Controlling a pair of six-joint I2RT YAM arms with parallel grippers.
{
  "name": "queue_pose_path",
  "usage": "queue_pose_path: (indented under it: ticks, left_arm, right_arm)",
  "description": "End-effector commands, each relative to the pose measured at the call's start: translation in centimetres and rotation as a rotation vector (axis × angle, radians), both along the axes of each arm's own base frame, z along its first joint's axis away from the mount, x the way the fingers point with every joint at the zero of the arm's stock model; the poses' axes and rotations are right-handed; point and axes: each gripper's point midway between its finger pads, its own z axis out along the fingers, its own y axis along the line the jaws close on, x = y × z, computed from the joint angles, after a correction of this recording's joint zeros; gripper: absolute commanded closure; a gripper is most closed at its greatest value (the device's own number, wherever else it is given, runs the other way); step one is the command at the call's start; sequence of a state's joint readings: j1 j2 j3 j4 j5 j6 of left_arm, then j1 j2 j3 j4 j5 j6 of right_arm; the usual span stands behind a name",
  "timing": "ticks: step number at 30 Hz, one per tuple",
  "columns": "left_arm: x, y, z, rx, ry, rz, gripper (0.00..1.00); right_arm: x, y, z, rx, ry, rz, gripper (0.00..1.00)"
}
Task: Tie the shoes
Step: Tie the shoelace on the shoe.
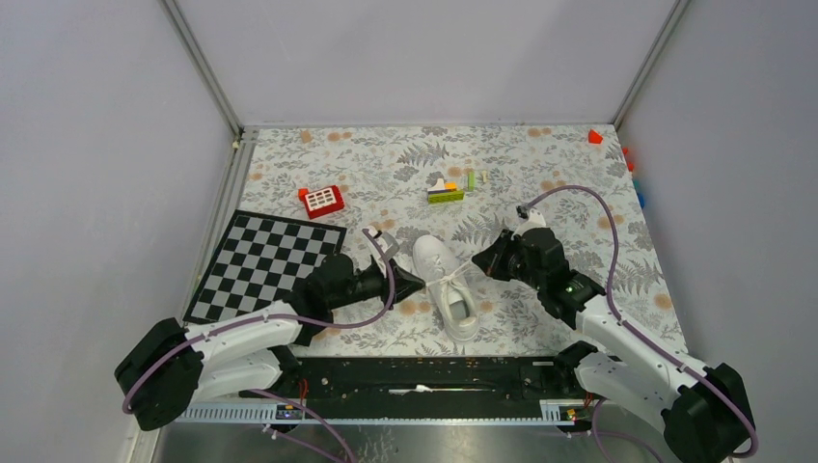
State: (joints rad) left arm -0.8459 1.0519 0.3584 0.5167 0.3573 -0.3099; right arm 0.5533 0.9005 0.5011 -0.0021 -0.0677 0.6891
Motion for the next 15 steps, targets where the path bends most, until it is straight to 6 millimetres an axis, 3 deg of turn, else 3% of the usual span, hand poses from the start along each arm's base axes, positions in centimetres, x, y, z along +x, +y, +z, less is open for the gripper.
queue_pose_path:
  ticks: [1, 10, 15]
  left_arm:
    - [0.4, 0.8, 0.0, -0.008, 0.008, 0.060, 1.00]
    - [-0.1, 1.2, -2.3, 0.005, 0.102, 0.084, 1.00]
    - [0.1, 1.9, -2.6, 0.009, 0.103, 0.124, 1.00]
  right_arm:
    - [0.5, -1.3, -0.3, -0.040, -0.012, -0.045, 1.00]
    - [0.5, -2.2, -2.4, -0.081, 0.033, -0.071, 1.00]
    - [0.4, -3.0, -3.6, -0.095, 0.059, -0.096, 1.00]
